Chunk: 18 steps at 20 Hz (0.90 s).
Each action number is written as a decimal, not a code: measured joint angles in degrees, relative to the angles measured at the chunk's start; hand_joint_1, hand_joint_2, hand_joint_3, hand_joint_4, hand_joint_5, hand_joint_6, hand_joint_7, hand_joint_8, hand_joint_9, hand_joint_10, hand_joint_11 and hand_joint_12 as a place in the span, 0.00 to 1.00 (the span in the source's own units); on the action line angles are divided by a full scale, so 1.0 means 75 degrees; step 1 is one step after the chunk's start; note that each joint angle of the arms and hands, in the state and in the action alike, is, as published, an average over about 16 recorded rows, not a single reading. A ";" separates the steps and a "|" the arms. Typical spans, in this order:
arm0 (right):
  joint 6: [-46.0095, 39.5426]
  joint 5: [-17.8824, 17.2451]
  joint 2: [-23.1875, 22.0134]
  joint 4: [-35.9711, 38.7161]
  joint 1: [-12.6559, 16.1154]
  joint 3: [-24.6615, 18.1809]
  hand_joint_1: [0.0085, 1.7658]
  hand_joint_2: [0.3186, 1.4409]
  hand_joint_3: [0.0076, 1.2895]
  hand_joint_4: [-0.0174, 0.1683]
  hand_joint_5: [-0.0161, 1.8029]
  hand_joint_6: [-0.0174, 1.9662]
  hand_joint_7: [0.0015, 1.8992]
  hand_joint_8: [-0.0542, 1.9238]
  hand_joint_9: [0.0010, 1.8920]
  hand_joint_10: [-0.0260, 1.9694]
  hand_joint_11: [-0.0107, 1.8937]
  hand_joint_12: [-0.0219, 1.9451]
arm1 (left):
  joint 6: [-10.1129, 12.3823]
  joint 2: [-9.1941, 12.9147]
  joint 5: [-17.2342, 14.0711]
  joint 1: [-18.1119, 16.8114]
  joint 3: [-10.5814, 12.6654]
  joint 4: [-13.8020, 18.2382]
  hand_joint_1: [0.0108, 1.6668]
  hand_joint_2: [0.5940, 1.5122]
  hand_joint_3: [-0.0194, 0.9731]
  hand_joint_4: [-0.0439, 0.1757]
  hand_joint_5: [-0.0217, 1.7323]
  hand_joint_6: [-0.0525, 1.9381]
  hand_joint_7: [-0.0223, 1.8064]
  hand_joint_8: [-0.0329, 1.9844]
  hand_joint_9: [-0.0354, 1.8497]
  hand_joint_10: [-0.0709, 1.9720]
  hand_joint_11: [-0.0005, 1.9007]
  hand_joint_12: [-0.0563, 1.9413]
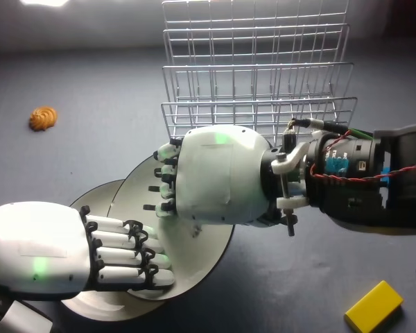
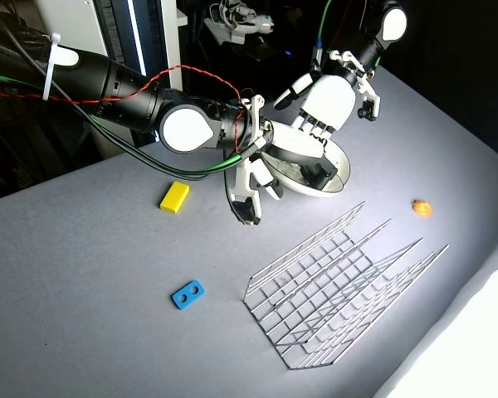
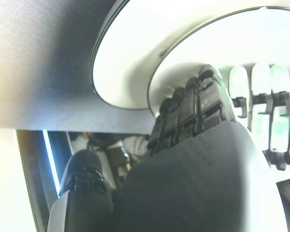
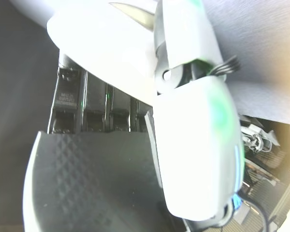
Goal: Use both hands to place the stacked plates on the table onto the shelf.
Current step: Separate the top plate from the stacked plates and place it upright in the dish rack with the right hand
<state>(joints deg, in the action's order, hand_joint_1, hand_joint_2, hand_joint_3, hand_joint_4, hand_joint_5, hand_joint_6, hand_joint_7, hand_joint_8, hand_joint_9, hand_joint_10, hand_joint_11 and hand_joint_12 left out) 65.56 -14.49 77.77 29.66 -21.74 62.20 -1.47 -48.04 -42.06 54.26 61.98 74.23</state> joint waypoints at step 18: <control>0.0454 -0.0236 0.0062 -0.0762 0.0010 -0.0089 0.73 0.57 0.01 0.06 0.40 0.36 0.44 0.53 0.47 0.61 0.37 0.78 | 0.0000 0.0386 0.0218 -0.0767 0.0900 -0.0151 0.00 0.63 0.03 0.21 0.04 0.04 0.03 0.01 0.03 0.04 0.01 0.04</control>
<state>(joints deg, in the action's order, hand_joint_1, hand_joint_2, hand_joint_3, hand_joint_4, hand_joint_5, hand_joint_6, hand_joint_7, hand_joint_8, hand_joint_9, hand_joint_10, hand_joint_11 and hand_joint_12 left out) 68.97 -16.27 78.23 23.94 -21.67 61.53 -1.47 -45.14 -40.42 48.51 68.73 73.10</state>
